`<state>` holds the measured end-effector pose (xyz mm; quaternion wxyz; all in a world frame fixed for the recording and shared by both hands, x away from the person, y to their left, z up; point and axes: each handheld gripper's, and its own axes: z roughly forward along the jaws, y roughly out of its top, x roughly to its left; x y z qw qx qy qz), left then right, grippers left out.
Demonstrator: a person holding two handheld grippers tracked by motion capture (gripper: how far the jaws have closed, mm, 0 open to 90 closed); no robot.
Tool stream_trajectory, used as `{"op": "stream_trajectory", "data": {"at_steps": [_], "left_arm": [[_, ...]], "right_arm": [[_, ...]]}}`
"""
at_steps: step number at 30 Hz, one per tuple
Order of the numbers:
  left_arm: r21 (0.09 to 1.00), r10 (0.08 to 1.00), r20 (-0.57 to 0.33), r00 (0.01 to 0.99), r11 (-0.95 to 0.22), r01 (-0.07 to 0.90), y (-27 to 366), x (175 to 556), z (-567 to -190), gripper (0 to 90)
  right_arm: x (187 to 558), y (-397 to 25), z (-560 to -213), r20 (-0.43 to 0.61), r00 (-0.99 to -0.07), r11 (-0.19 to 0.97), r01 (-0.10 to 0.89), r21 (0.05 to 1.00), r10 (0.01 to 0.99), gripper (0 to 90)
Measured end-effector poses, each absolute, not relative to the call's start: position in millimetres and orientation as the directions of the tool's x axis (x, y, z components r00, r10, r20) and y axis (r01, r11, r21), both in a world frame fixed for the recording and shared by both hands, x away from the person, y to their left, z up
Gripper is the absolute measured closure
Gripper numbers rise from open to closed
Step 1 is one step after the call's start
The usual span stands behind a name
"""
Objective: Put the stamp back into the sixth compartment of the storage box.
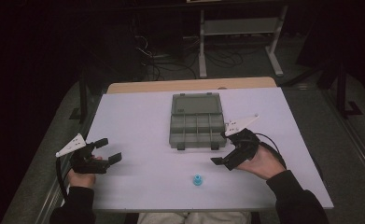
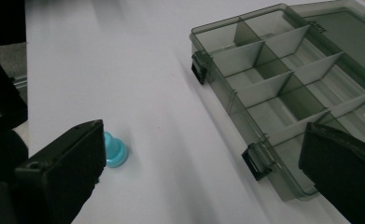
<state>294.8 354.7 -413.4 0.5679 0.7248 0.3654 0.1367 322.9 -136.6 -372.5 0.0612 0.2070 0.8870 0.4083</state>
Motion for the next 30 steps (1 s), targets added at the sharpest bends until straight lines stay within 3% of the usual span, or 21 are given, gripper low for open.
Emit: {"op": "stream_trajectory", "data": {"at_steps": [30], "left_arm": [[0.923,0.683,-0.217,0.698,-0.09,0.374,354.1,294.5,-413.4,0.0]], "right_arm": [[319.5,-99.0,-379.6,0.059,-0.952,0.676,0.256,0.69,0.3,0.5]]}}
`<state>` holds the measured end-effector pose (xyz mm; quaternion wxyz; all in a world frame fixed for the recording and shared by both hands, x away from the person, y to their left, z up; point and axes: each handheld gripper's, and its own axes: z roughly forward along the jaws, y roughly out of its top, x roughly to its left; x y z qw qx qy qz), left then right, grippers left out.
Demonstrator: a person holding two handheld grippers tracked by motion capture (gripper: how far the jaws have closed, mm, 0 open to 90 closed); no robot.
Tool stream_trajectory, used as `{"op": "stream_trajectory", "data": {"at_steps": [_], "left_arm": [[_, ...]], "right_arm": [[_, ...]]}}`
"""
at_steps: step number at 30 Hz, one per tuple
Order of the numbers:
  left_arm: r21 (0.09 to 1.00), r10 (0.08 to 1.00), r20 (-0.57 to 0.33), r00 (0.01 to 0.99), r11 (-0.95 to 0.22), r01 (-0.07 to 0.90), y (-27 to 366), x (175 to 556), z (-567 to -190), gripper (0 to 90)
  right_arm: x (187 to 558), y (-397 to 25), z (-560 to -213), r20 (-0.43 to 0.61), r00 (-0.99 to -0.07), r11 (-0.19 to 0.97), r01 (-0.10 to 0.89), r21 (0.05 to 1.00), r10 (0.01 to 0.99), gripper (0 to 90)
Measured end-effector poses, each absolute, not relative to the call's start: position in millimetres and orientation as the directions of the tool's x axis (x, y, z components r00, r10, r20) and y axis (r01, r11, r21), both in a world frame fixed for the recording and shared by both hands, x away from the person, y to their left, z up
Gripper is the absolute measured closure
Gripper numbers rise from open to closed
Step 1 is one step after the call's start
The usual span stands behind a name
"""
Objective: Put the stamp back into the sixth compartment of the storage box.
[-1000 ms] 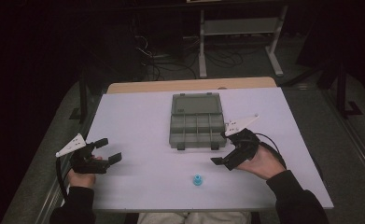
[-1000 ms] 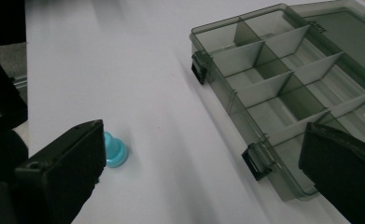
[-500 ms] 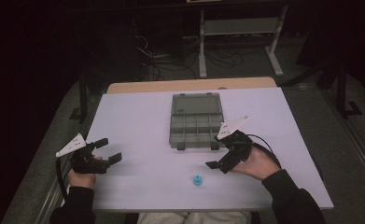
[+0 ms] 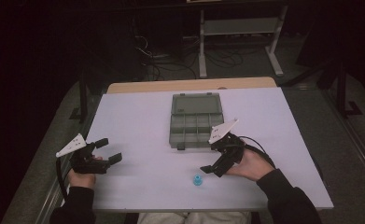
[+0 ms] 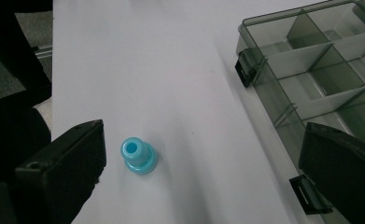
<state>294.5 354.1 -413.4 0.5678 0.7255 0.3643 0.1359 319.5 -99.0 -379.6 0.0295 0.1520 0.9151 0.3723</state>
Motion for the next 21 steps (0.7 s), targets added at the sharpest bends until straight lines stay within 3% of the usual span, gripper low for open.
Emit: {"op": "stream_trajectory", "data": {"at_steps": [21], "left_arm": [[0.923,0.682,-0.216,0.698,-0.089,0.373,354.3,294.4,-413.3,0.0]], "right_arm": [[313.1,-77.3,-389.1,0.068,-0.971,0.735,0.219,0.641,0.23,0.5]]}}
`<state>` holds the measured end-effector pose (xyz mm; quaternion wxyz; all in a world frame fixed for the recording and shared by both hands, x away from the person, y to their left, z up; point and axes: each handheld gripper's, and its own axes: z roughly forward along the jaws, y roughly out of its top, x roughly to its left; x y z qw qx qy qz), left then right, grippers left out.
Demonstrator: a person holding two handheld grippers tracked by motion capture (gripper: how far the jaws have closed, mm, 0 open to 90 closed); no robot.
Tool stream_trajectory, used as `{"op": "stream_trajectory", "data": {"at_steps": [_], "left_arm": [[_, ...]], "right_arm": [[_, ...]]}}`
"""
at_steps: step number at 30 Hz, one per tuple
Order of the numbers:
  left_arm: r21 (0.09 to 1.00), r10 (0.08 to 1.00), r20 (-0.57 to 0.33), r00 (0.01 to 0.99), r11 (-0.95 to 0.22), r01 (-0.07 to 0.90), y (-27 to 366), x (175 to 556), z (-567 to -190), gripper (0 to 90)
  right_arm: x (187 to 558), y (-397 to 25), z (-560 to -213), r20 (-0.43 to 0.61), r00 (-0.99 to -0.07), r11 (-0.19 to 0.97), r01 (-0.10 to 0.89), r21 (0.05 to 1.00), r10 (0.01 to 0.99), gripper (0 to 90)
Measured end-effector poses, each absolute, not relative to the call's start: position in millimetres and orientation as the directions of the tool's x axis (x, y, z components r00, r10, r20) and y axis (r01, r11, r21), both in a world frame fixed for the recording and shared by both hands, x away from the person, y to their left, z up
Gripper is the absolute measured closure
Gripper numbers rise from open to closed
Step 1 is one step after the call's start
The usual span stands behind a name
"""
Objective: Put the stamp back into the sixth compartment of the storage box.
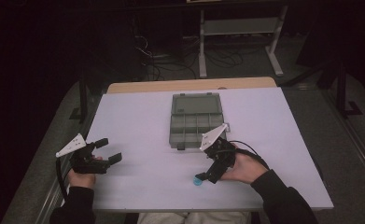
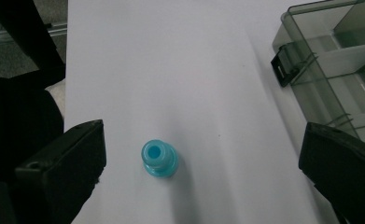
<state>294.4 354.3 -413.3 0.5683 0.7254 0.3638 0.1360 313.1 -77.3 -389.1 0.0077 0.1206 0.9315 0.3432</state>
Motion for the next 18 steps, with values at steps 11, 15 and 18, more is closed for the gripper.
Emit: {"op": "stream_trajectory", "data": {"at_steps": [11,15,18], "left_arm": [[0.923,0.682,-0.217,0.698,-0.09,0.374,354.2,294.5,-413.4,0.0],[0.923,0.682,-0.217,0.698,-0.089,0.375,354.1,294.6,-413.5,0.0],[0.923,0.682,-0.215,0.699,-0.091,0.373,354.3,294.6,-413.4,0.0]], "right_arm": [[308.6,-67.6,-399.1,0.074,-0.977,0.769,0.202,0.606,0.199,0.5],[307.2,-64.2,-403.7,0.076,-0.979,0.779,0.197,0.596,0.189,0.5],[306.4,-62.6,-405.9,0.075,-0.98,0.787,0.194,0.586,0.186,0.5]]}}
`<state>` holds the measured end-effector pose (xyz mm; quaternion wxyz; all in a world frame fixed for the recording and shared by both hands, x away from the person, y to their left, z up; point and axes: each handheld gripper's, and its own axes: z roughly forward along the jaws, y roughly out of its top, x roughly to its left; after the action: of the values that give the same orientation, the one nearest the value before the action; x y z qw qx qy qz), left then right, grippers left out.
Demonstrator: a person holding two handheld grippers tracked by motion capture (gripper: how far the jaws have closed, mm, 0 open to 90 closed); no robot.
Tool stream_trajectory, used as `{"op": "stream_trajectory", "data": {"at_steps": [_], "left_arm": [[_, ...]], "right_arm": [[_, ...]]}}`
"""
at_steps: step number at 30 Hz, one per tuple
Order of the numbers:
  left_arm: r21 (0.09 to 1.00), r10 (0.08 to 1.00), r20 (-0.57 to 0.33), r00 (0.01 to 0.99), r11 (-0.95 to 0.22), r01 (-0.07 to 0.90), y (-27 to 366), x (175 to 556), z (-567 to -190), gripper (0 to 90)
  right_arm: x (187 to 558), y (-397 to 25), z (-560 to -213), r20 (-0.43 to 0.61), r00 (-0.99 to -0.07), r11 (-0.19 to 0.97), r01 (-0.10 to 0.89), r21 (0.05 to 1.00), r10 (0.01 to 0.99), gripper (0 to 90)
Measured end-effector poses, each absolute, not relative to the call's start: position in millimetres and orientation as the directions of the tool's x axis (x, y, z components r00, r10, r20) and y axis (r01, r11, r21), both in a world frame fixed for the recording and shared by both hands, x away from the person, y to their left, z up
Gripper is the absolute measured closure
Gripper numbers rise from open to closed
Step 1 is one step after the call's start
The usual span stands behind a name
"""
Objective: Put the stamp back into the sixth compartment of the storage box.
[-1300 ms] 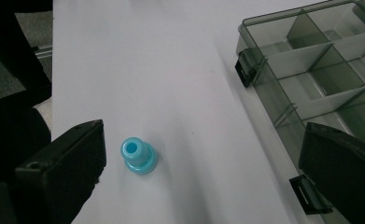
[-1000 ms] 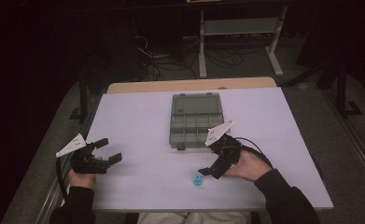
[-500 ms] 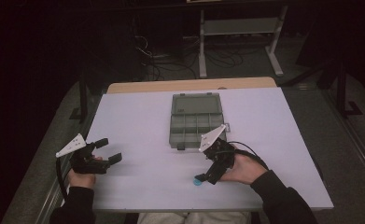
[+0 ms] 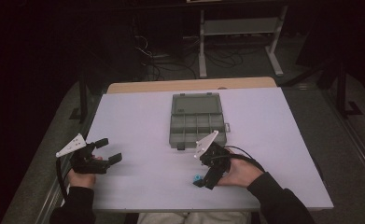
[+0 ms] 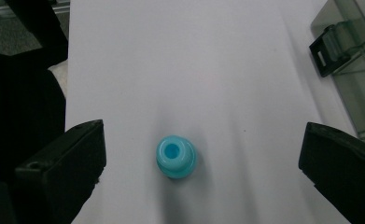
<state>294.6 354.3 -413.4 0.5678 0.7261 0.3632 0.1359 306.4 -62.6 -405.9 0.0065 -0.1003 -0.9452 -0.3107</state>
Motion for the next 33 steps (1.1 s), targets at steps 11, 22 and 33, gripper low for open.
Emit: {"op": "stream_trajectory", "data": {"at_steps": [11,22,33], "left_arm": [[0.923,0.681,-0.216,0.699,-0.091,0.374,354.2,294.4,-413.4,0.0],[0.923,0.682,-0.217,0.699,-0.091,0.374,353.9,294.6,-413.5,0.0],[0.923,0.68,-0.216,0.701,-0.092,0.373,353.6,293.9,-413.2,0.0]], "right_arm": [[306.4,-60.9,-412.4,0.078,-0.984,0.8,0.177,0.574,0.162,13.3],[304.9,-59.9,-418.6,0.081,-0.987,0.816,0.161,0.555,0.14,26.4],[304.9,-61.6,-419.7,0.094,-0.989,0.822,0.148,0.55,0.115,48.6]]}}
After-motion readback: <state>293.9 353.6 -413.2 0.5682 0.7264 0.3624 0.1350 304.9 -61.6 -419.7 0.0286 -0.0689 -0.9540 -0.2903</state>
